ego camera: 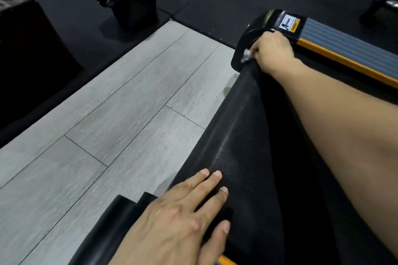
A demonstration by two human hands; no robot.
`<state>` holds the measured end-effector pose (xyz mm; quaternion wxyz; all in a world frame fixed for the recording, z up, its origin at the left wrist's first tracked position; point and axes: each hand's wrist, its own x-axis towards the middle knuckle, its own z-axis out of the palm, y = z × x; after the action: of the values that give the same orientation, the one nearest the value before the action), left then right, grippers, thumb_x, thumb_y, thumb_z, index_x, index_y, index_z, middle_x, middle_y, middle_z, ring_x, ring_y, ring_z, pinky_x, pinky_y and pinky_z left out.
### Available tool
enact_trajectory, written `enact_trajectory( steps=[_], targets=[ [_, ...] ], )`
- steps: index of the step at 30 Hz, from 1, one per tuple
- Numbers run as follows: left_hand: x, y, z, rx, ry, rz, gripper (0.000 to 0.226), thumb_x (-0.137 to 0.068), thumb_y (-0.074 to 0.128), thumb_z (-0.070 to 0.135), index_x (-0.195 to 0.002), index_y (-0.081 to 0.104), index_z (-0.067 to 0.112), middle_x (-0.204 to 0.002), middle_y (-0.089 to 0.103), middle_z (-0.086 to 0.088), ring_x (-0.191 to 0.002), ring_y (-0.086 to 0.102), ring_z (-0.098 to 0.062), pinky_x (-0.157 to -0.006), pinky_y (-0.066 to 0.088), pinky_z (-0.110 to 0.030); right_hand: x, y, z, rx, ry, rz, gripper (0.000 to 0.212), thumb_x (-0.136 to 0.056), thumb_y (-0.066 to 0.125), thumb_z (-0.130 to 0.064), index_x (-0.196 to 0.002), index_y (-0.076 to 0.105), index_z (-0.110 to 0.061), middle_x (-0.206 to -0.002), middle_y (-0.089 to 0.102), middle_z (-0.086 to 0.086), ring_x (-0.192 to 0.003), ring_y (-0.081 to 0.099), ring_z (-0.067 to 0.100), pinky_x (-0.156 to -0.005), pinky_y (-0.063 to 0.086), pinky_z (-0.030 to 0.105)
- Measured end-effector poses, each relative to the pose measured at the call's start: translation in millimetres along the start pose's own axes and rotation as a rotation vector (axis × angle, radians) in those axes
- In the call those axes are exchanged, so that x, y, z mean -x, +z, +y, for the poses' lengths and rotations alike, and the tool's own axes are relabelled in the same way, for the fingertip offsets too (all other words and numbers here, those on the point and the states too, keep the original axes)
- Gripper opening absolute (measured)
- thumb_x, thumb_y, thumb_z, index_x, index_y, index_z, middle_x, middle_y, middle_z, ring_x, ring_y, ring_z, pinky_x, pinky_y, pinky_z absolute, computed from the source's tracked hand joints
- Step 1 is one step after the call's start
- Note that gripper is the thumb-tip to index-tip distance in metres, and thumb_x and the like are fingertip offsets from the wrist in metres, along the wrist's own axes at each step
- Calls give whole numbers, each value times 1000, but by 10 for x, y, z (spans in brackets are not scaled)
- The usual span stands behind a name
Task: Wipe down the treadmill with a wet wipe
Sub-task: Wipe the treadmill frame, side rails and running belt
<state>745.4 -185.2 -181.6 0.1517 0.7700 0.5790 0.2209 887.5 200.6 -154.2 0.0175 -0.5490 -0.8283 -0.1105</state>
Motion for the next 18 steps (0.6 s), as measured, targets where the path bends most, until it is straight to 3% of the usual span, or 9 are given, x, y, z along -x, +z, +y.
enact_trajectory(
  steps=[3, 7, 12, 14, 16, 17, 18],
  targets=[
    [12, -29, -13, 3, 7, -14, 44, -95, 51, 51, -126, 73, 28, -144, 59, 9, -138, 50, -8, -100, 55, -29, 49, -30, -22, 37, 32, 22, 34, -91, 53, -1, -112, 75, -15, -114, 61, 21, -108, 53, 43, -90, 47, 43],
    [49, -73, -15, -5, 2, -41, 47, -101, 43, 52, -133, 68, 27, -149, 54, 9, -143, 42, -6, -111, 44, -26, 364, -73, -372, 20, -106, -69, 30, -92, 55, -8, -110, 75, -21, -113, 62, 16, -107, 56, 38, -89, 46, 39],
    [13, -164, 31, 23, -47, -134, 59, -102, 25, 55, -144, 57, 28, -157, 45, 8, -149, 31, -7, -116, 20, -20, 827, -442, -655, -116, -88, -254, 23, -90, 62, -11, -107, 75, -17, -113, 69, 13, -103, 64, 34, -84, 49, 33],
    [3, -180, 48, 40, -57, -165, 62, -100, 22, 53, -140, 61, 25, -155, 48, 5, -148, 35, -10, -117, 23, -22, 1193, -591, -902, -227, -122, -335, 20, -90, 64, -16, -105, 76, -19, -110, 71, 10, -102, 66, 30, -83, 48, 28],
    [38, -205, 67, 17, -60, -125, 56, -100, 27, 48, -118, 73, 22, -137, 65, 2, -134, 55, -15, -108, 46, -29, 1619, -687, -1209, -314, -214, -418, 19, -89, 65, -17, -103, 77, -21, -109, 71, 6, -104, 66, 25, -85, 47, 24],
    [84, -247, 82, 2, -80, -78, 51, -99, 31, 45, -102, 75, 20, -120, 71, 2, -118, 65, -18, -92, 55, -32, 1822, -719, -1347, -362, -268, -450, 20, -88, 63, -17, -101, 77, -21, -107, 72, 5, -103, 66, 23, -83, 47, 23],
    [147, -307, 84, -12, -108, -17, 46, -98, 33, 43, -89, 71, 18, -101, 71, 2, -100, 68, -21, -75, 56, -34, 2007, -756, -1462, -396, -323, -464, 21, -86, 61, -16, -98, 77, -20, -104, 72, 5, -101, 66, 24, -80, 46, 24]
  ],
)
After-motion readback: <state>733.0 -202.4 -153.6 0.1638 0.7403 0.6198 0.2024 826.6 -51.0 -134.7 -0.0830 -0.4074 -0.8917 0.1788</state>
